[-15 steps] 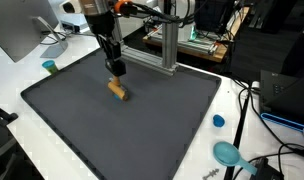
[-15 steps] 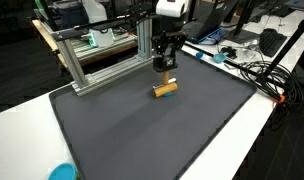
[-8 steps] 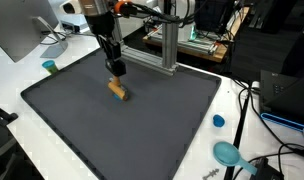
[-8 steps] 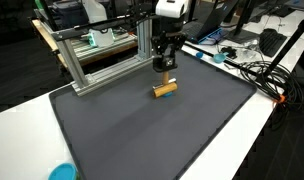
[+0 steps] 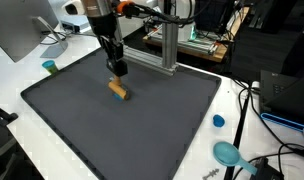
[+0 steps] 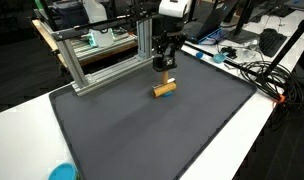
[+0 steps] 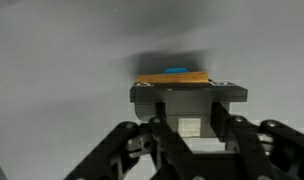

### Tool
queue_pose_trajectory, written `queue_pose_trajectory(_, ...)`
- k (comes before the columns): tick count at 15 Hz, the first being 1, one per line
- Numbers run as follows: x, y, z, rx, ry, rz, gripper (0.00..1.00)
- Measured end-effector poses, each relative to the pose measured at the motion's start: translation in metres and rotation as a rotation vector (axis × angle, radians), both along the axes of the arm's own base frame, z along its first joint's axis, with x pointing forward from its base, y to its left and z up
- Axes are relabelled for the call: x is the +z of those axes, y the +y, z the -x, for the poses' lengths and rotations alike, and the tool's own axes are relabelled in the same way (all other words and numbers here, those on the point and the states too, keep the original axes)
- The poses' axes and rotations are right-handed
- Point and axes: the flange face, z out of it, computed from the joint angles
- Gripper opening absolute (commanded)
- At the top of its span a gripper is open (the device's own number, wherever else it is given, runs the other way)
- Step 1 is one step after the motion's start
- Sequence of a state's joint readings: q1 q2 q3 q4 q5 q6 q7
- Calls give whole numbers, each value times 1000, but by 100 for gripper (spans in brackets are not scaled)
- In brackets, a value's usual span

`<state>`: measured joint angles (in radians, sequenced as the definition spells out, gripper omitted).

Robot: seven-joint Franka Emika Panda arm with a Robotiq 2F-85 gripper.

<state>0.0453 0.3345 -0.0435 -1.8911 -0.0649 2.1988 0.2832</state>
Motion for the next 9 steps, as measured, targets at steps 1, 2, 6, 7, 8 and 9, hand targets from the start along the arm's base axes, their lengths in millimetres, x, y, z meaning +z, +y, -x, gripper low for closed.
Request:
queue_pose_trajectory(1, 0, 0, 0, 2, 1, 1, 21)
queue_pose_trajectory(2, 0, 0, 0, 2, 3, 2, 21)
queue_pose_trajectory(6, -1, 0, 1, 2, 8, 2, 21)
queue_pose_trajectory(7, -1, 0, 1, 3, 9, 2, 21)
queue_pose_trajectory(8, -1, 0, 1, 4, 10, 2, 21)
queue_pose_trajectory(9, -1, 0, 1, 5, 12, 2, 21)
